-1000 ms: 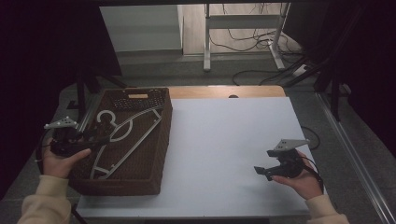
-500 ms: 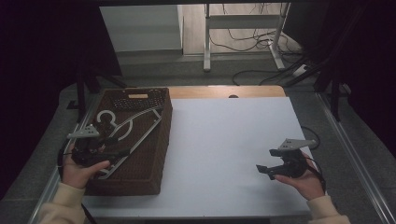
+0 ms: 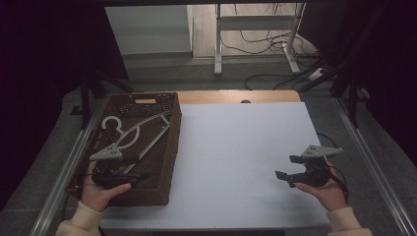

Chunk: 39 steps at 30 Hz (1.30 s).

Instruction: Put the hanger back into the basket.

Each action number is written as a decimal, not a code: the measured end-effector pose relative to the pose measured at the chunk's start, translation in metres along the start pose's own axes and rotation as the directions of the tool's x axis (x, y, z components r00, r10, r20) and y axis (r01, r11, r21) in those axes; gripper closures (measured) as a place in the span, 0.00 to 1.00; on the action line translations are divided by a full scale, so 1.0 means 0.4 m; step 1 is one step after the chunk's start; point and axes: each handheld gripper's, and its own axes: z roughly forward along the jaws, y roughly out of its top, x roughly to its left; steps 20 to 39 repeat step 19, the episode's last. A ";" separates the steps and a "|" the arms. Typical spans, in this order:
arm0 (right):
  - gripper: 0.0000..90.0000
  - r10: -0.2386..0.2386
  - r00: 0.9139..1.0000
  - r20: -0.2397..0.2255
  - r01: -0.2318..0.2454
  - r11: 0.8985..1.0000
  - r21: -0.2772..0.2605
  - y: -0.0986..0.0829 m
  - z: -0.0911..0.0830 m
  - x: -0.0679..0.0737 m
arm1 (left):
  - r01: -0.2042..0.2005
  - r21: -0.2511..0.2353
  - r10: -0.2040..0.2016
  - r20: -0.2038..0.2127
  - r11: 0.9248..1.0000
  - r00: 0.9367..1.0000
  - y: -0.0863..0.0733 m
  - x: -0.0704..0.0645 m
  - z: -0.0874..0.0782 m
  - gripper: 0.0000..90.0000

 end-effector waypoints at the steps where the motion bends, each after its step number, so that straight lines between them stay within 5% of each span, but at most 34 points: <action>1: 0.16 0.000 1.000 0.001 0.000 1.000 0.002 -0.001 -0.001 -0.001 | 0.002 -0.005 -0.002 -0.002 1.000 1.000 -0.001 -0.003 0.003 0.26; 39: 0.15 0.008 1.000 0.023 -0.008 1.000 0.001 -0.012 0.001 -0.011 | -0.020 0.005 0.020 0.010 1.000 1.000 0.008 -0.012 0.026 0.25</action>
